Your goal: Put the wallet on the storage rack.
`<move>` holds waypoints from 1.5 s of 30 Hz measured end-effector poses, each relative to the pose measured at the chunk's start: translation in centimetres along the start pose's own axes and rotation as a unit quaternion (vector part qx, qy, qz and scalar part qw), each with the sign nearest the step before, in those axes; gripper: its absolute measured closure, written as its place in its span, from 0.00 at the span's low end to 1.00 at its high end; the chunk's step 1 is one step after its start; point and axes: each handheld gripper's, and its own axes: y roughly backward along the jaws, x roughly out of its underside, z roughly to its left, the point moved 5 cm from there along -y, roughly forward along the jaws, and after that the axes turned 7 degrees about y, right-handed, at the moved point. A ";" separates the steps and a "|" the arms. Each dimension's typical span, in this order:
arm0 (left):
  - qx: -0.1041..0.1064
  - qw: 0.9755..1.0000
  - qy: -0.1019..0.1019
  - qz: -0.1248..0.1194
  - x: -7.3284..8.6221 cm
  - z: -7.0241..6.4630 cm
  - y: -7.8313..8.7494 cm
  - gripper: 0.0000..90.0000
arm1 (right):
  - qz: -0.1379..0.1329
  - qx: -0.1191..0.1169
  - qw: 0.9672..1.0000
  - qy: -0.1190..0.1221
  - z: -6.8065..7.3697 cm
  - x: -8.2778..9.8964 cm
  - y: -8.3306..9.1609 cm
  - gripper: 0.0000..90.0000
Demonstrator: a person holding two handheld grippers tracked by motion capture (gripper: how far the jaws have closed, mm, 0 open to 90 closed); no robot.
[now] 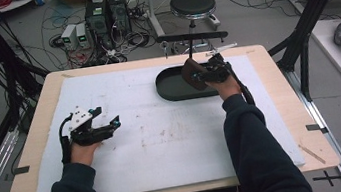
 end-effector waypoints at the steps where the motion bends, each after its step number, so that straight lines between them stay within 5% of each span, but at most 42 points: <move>1: 0.000 1.000 0.000 0.000 0.0 0.0 0.0 0.24 | -0.001 0.004 1.000 -0.003 -0.2 -0.1 -0.5 0.72; 6: 0.001 1.000 0.004 -0.001 0.0 0.1 0.0 0.24 | 0.008 0.010 1.000 -0.012 -0.6 0.1 -2.6 0.72; 13: 0.002 1.000 0.006 -0.003 0.0 0.1 0.0 0.24 | 0.015 -0.005 0.998 -0.061 -0.5 0.5 -6.3 0.72; 20: 0.003 1.000 0.007 -0.003 0.0 0.1 0.0 0.24 | 0.024 -0.007 0.995 -0.100 -1.1 1.4 -7.1 0.69; 27: 0.004 1.000 0.008 -0.002 0.0 0.1 0.0 0.24 | 0.050 0.049 0.992 -0.101 -3.0 2.1 -5.9 0.45; 33: 0.004 1.000 0.008 -0.001 0.0 0.0 0.0 0.24 | 0.055 0.094 0.990 -0.091 -4.0 2.1 -4.8 0.35; 40: 0.004 1.000 0.008 -0.001 0.0 0.1 0.1 0.24 | 0.055 0.094 0.991 -0.075 -4.5 1.9 -2.4 0.35; 45: 0.001 1.000 0.011 0.000 0.1 0.3 0.1 0.24 | 0.045 0.080 0.995 -0.050 -4.5 1.8 1.1 0.31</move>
